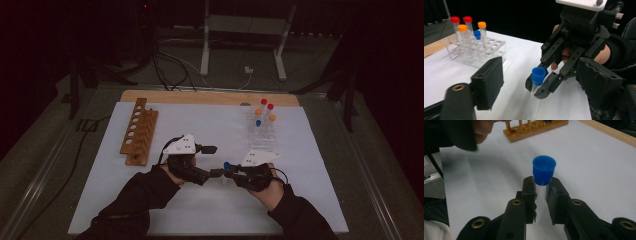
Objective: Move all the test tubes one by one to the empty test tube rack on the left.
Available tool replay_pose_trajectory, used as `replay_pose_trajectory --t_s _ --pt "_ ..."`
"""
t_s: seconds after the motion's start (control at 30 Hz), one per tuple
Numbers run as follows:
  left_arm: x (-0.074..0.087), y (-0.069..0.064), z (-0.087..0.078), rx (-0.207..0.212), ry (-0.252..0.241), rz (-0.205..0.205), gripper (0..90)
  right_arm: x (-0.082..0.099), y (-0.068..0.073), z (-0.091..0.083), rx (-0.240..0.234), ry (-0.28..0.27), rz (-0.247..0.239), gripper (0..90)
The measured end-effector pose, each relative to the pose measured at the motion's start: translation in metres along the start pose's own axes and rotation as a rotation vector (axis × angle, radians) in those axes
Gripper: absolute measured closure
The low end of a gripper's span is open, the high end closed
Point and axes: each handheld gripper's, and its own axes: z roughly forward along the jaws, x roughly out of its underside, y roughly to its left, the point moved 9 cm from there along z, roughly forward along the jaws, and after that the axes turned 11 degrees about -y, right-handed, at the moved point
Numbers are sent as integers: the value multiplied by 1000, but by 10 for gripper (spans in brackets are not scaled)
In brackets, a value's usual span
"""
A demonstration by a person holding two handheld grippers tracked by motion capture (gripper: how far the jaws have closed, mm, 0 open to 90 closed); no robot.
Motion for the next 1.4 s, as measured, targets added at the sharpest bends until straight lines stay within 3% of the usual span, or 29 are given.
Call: replay_pose_trajectory --t_s 0.27,0.43,0.63,0.83,1.4 --pt "7 0 9 -7 20 14 424 -1 1 -1 -5 -3 -1 773" --pt "11 -1 14 -7 32 53 562 -1 1 -1 -6 -3 -2 773" --pt "12 -1 17 1 31 44 670 -2 1 -1 -4 -3 -5 773" --pt "12 -2 21 8 40 60 751 -2 0 -1 -2 -5 -3 773" --pt "11 -2 23 -5 50 94 779 -2 -2 -2 0 -7 1 772"
